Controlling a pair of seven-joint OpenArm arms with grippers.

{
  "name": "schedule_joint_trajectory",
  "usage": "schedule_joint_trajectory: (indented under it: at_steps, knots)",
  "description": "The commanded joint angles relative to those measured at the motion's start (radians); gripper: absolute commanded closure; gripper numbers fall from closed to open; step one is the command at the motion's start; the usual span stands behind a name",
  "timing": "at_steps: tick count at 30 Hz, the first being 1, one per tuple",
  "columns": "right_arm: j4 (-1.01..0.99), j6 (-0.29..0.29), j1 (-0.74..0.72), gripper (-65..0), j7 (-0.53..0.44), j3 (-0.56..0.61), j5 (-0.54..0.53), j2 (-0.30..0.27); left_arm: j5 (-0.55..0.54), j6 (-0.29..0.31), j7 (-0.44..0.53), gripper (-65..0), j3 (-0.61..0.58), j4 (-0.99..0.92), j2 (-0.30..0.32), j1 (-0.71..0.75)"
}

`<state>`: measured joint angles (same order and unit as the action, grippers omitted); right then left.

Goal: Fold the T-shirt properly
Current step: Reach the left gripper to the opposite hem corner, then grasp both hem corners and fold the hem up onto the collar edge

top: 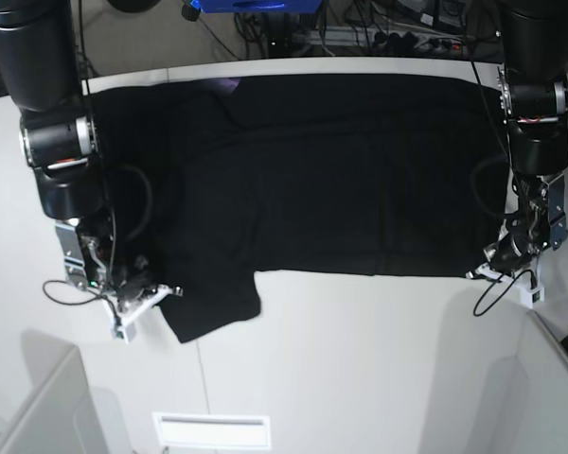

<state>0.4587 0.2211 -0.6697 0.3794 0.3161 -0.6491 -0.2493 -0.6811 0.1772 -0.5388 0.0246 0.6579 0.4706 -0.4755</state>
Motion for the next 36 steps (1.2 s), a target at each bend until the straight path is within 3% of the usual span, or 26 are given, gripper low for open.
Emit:
schedule_joint_trajectory:
  at_steps: [1, 8, 12, 20, 27, 36]
  knots:
    - [0.007, -0.010, -0.020, 0.0, 0.019, -0.004, 0.012, -0.017, 0.007, 0.005, -0.039, 0.0, 0.005, 0.006, 0.009, -0.009]
    - [0.114, -0.010, 0.015, 0.0, 0.023, -0.005, 0.010, -0.045, 0.005, 0.008, -0.039, 0.0, 0.011, 0.102, 0.029, 0.030]
    - [0.203, -0.010, 0.060, 0.0, 0.053, -0.104, 0.016, -0.045, -0.001, 0.005, -0.042, 0.0, 0.019, 0.224, 0.035, 0.079]
    - [0.259, -0.010, 0.090, 0.0, 0.082, -0.153, 0.015, -0.061, 0.001, 0.008, -0.151, 0.0, 0.200, 0.422, 0.032, 0.189]
    - [0.378, -0.010, 0.156, 0.0, 0.097, -0.154, 0.012, -0.064, -0.001, 0.008, -0.155, 0.0, 0.225, 0.500, 0.033, 0.268]
    - [0.613, -0.010, 0.270, 0.0, 0.229, -0.351, 0.015, -0.064, -0.002, 0.009, -0.155, 0.0, 0.291, 0.650, 0.032, 0.377]
